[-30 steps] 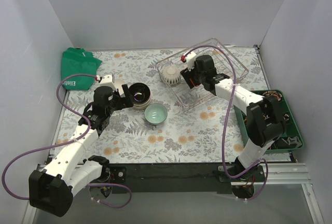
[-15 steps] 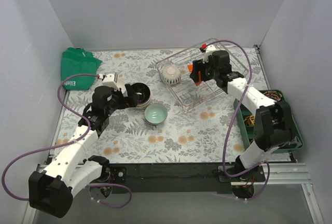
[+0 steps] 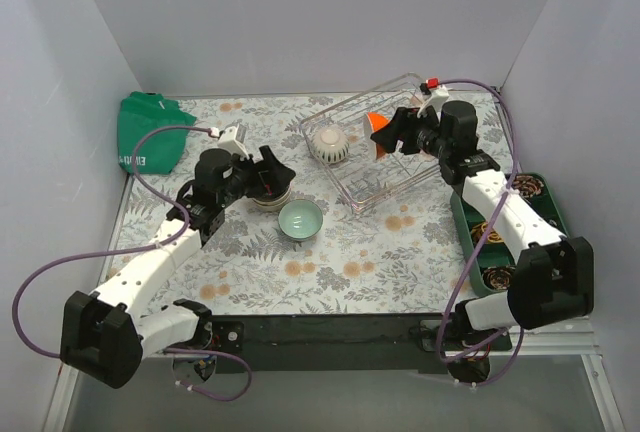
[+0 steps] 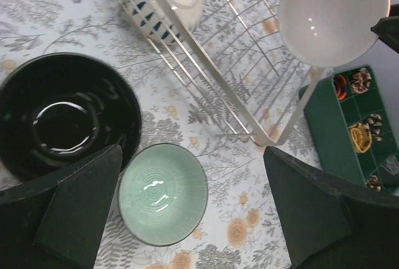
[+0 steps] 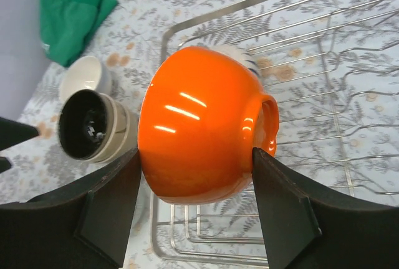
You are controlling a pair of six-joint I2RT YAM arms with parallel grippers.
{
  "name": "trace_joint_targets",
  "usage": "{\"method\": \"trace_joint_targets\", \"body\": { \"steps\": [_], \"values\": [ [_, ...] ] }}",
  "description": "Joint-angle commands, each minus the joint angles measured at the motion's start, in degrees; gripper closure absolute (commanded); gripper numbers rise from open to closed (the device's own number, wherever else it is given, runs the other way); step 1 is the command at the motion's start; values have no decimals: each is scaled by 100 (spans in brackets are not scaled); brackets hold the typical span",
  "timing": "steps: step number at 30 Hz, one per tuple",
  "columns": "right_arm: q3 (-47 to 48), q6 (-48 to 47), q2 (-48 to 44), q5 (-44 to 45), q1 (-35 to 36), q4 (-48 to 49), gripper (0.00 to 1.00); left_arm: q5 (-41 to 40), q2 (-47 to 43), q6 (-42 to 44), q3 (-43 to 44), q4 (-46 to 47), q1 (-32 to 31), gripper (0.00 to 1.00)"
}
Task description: Unload the bowls from the dish rack
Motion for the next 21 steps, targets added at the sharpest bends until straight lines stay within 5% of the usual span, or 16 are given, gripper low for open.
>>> {"method": "trace_joint_targets", "body": {
  "steps": [1,21],
  "values": [
    [-380,982,-579,-758,1,1067,81,-21,319,-285,450,447,-423,2],
    [-2306,3796,-1275,-2272,44,4065,80,-48,1594,-971,714,2002,-1293,5]
  ]
}}
